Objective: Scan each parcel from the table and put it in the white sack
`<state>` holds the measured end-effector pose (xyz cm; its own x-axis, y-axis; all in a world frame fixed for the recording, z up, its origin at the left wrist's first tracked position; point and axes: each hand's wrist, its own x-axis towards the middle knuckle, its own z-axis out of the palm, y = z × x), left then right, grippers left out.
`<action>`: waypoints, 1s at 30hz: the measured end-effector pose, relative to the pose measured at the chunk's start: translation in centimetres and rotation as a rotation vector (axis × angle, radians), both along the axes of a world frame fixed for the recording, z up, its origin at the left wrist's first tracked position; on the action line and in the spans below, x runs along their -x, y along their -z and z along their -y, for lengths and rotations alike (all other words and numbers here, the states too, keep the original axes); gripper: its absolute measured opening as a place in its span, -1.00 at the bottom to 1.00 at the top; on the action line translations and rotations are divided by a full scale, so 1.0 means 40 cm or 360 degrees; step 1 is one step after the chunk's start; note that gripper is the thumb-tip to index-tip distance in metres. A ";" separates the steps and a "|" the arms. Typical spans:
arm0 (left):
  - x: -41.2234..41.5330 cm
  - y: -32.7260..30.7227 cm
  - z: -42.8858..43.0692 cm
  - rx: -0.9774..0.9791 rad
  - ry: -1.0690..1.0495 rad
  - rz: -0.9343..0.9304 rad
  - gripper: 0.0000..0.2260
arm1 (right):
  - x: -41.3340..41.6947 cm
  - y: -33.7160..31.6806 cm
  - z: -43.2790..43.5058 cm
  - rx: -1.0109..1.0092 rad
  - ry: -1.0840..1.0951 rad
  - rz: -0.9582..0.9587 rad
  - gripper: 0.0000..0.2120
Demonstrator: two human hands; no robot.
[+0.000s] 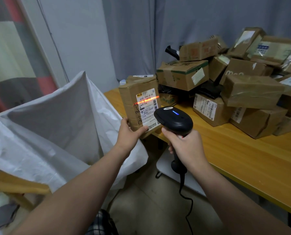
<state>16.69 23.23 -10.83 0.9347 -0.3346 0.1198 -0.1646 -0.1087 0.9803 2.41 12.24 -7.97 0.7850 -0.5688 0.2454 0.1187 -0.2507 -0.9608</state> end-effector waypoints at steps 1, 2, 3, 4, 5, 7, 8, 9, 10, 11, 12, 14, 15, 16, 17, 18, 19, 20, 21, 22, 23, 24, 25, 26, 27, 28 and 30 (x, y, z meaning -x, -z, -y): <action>-0.008 0.004 -0.007 -0.0002 -0.0008 0.0001 -0.44 | -0.020 0.002 -0.006 0.0006 -0.0021 -0.0001 -0.93; -0.017 0.008 -0.016 0.0005 -0.0022 0.0000 -0.44 | -0.044 0.006 -0.013 0.0010 -0.0043 0.0000 -0.92; -0.032 0.017 -0.027 0.0019 -0.0036 -0.0003 -0.45 | -0.070 0.011 -0.021 0.0014 -0.0066 -0.0003 -0.91; -0.046 0.023 -0.040 0.0026 -0.0054 0.0006 -0.47 | -0.097 0.019 -0.030 0.0023 -0.0089 -0.0011 -0.89; -0.065 0.035 -0.059 0.0002 -0.0081 0.0026 -0.48 | -0.127 0.029 -0.039 0.0034 -0.0112 -0.0026 -0.88; -0.105 0.062 -0.103 -0.0085 -0.0142 0.0049 -0.49 | -0.188 0.060 -0.054 0.0047 -0.0166 -0.0074 -0.85; -0.127 0.080 -0.130 -0.0113 -0.0184 0.0034 -0.49 | -0.219 0.081 -0.060 0.0056 -0.0197 -0.0105 -0.83; -0.149 0.101 -0.159 -0.0127 -0.0239 0.0007 -0.51 | -0.249 0.103 -0.064 0.0081 -0.0225 -0.0140 -0.80; -0.171 0.123 -0.188 -0.0140 -0.0308 -0.0021 -0.52 | -0.280 0.125 -0.067 0.0135 -0.0244 -0.0175 -0.79; -0.198 0.151 -0.216 -0.0173 -0.0392 -0.0061 -0.53 | -0.313 0.149 -0.069 0.0211 -0.0253 -0.0204 -0.79; -0.223 0.173 -0.239 -0.0186 -0.0485 -0.0100 -0.53 | -0.348 0.169 -0.072 0.0280 -0.0260 -0.0228 -0.76; -0.296 0.238 -0.275 -0.0263 -0.0653 -0.0189 -0.56 | -0.419 0.204 -0.079 0.0310 -0.0336 -0.0335 -0.74; -0.337 0.272 -0.284 -0.0350 -0.0713 -0.0267 -0.57 | -0.456 0.219 -0.083 0.0282 -0.0398 -0.0415 -0.76; -0.377 0.304 -0.285 -0.0432 -0.0741 -0.0344 -0.58 | -0.493 0.235 -0.087 0.0252 -0.0447 -0.0487 -0.78; -0.421 0.343 -0.284 -0.0529 -0.0752 -0.0428 -0.56 | -0.529 0.254 -0.091 0.0225 -0.0471 -0.0539 -0.78; -0.462 0.379 -0.280 -0.0635 -0.0758 -0.0509 -0.54 | -0.563 0.273 -0.095 0.0199 -0.0480 -0.0570 -0.78; -0.494 0.404 -0.271 -0.0787 -0.0774 -0.0578 -0.55 | -0.592 0.297 -0.099 0.0178 -0.0485 -0.0596 -0.78; -0.527 0.434 -0.266 -0.1008 -0.0771 -0.0608 -0.56 | -0.618 0.321 -0.104 0.0160 -0.0489 -0.0621 -0.78; -0.555 0.459 -0.261 -0.1284 -0.0734 -0.0569 -0.57 | -0.638 0.348 -0.106 0.0151 -0.0496 -0.0643 -0.77; -0.579 0.480 -0.254 -0.1554 -0.0675 -0.0472 -0.58 | -0.654 0.377 -0.107 0.0161 -0.0507 -0.0654 -0.76; -0.603 0.506 -0.249 -0.1779 -0.0597 -0.0364 -0.57 | -0.667 0.405 -0.106 0.0188 -0.0519 -0.0660 -0.74; -0.622 0.531 -0.243 -0.1939 -0.0527 -0.0257 -0.57 | -0.676 0.431 -0.105 0.0224 -0.0529 -0.0667 -0.72; -0.638 0.560 -0.241 -0.2067 -0.0444 -0.0183 -0.58 | -0.682 0.455 -0.103 0.0258 -0.0529 -0.0677 -0.69; -0.647 0.592 -0.242 -0.2183 -0.0350 -0.0141 -0.61 | -0.687 0.478 -0.100 0.0291 -0.0520 -0.0686 -0.67; -0.651 0.624 -0.248 -0.2280 -0.0269 -0.0156 -0.63 | -0.690 0.499 -0.097 0.0325 -0.0508 -0.0689 -0.66; -0.648 0.653 -0.256 -0.2344 -0.0218 -0.0219 -0.63 | -0.693 0.517 -0.094 0.0365 -0.0498 -0.0694 -0.66; -0.632 0.690 -0.274 -0.2417 -0.0193 -0.0323 -0.65 | -0.694 0.543 -0.092 0.0425 -0.0494 -0.0731 -0.66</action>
<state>41.97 34.18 -38.43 0.9223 0.0574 -0.3823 0.0372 -0.9975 -0.0600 30.18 15.93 -29.68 0.9634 -0.2623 -0.0550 -0.1867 -0.5097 -0.8398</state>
